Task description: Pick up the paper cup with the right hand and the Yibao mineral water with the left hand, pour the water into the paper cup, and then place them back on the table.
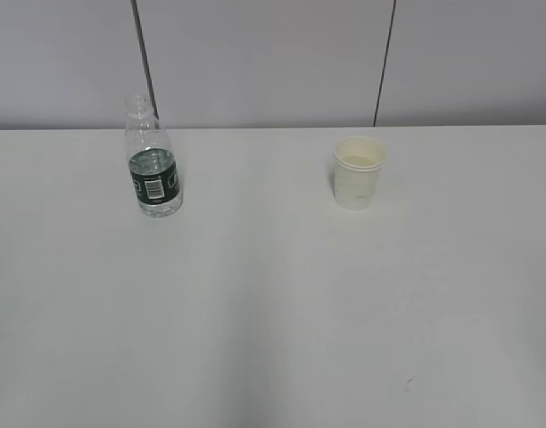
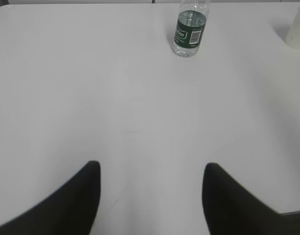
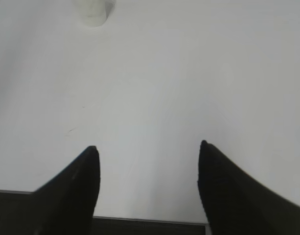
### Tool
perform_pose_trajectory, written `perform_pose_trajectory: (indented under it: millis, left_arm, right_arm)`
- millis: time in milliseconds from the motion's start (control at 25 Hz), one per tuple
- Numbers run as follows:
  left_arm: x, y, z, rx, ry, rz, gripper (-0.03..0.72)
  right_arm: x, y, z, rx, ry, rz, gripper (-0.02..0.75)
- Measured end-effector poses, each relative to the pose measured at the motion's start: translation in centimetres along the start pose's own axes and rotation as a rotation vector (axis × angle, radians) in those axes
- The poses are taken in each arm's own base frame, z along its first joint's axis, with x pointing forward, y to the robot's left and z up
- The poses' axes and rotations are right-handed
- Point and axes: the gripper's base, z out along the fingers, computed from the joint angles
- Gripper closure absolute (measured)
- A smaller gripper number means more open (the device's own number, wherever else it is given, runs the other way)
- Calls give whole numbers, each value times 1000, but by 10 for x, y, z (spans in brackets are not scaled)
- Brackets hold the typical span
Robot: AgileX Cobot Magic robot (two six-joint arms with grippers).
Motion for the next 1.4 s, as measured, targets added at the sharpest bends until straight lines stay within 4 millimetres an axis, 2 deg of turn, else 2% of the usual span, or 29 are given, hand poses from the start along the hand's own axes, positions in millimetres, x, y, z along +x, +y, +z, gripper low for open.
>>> perform_pose_trajectory:
  millis: [440, 800, 1400]
  left_arm:
    - [1, -2, -1, -54, 0, -47, 274]
    - [1, -3, -1, -51, -3, -55, 274]
    - [1, -4, -1, -46, -2, -62, 274]
  right_arm:
    - [-1, -2, 0, 26, -6, -15, 242]
    - [0, -2, -1, 98, -8, 29, 241]
    - [0, -2, -1, 124, -8, 46, 242]
